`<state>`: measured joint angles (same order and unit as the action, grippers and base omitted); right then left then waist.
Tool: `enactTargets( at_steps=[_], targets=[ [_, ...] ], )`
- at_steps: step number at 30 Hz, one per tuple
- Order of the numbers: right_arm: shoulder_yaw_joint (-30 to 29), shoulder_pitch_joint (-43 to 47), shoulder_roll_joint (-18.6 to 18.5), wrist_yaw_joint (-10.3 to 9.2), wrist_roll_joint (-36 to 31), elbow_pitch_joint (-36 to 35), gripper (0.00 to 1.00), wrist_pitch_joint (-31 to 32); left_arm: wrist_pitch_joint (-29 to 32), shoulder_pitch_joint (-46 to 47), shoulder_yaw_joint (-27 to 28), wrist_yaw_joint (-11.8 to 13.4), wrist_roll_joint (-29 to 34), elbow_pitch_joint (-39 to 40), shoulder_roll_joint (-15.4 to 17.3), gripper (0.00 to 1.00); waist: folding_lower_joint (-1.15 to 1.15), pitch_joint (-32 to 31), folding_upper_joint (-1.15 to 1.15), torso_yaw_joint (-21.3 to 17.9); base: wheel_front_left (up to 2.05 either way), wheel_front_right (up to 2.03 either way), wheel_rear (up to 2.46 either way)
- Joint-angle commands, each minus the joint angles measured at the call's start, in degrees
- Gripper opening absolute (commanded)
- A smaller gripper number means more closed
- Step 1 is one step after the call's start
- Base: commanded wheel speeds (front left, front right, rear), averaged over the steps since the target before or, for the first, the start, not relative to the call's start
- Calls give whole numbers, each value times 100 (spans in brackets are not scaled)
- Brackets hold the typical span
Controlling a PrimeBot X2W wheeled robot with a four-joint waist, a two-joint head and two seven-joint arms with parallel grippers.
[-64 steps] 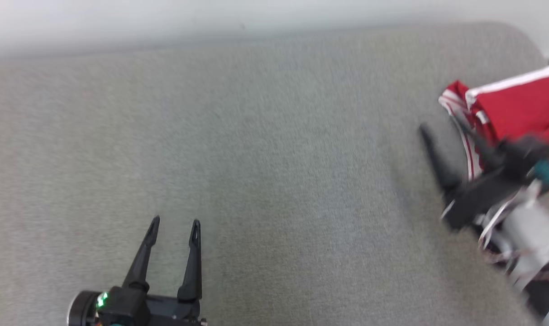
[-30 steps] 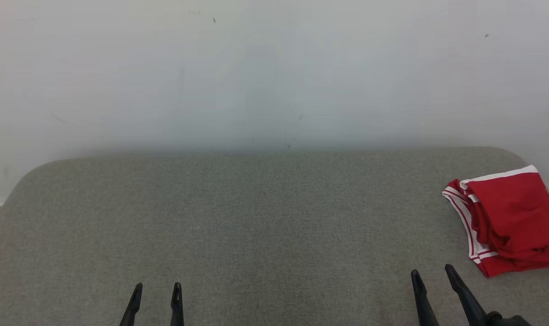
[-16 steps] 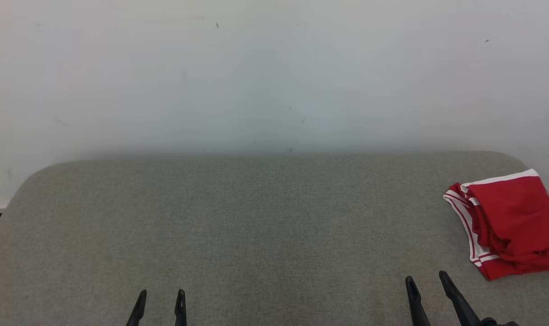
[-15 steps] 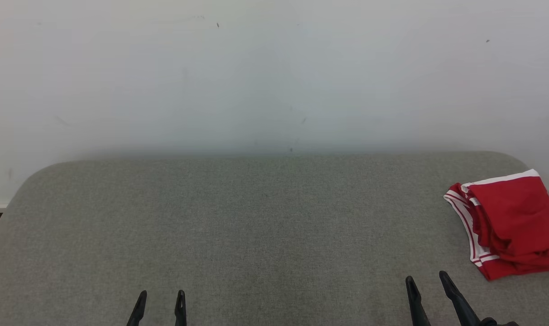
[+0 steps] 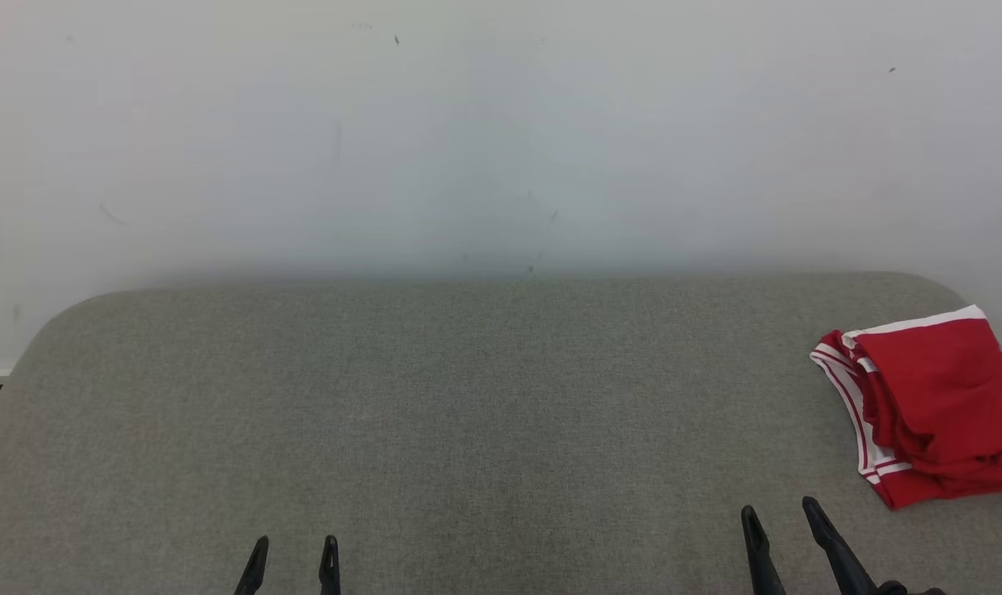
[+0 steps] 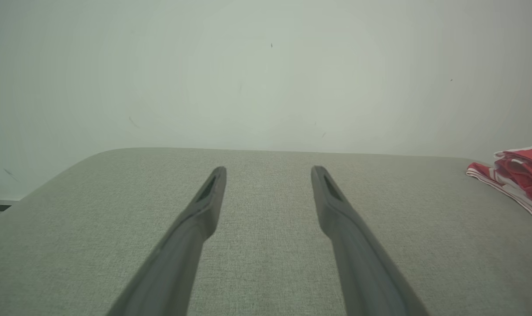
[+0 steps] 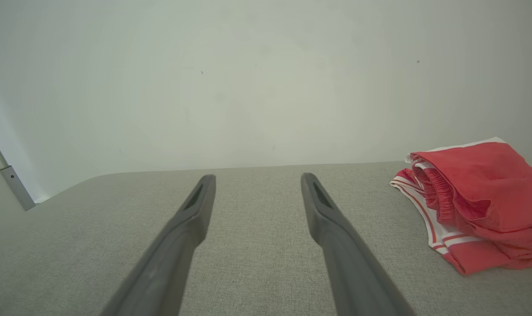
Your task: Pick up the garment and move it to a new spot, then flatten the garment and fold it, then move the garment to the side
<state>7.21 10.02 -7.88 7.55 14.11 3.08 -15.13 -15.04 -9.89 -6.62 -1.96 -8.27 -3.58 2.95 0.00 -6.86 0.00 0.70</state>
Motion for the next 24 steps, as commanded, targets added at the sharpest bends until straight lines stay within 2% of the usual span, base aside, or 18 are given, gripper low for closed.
enactTargets(
  at_steps=[1, 24],
  targets=[
    [-3, 4, 23, -17, 39, 8, 100, 0, -10, -15, 9, 12, -28, -13, -11, 100, 0, 2, 0, -10, 0, 0, 0],
    [12, -82, 59, -17, 119, 72, 100, 0, -10, -38, 3, 20, -67, -61, -11, 100, 0, 41, 0, -53, 0, 0, 0]
  ],
)
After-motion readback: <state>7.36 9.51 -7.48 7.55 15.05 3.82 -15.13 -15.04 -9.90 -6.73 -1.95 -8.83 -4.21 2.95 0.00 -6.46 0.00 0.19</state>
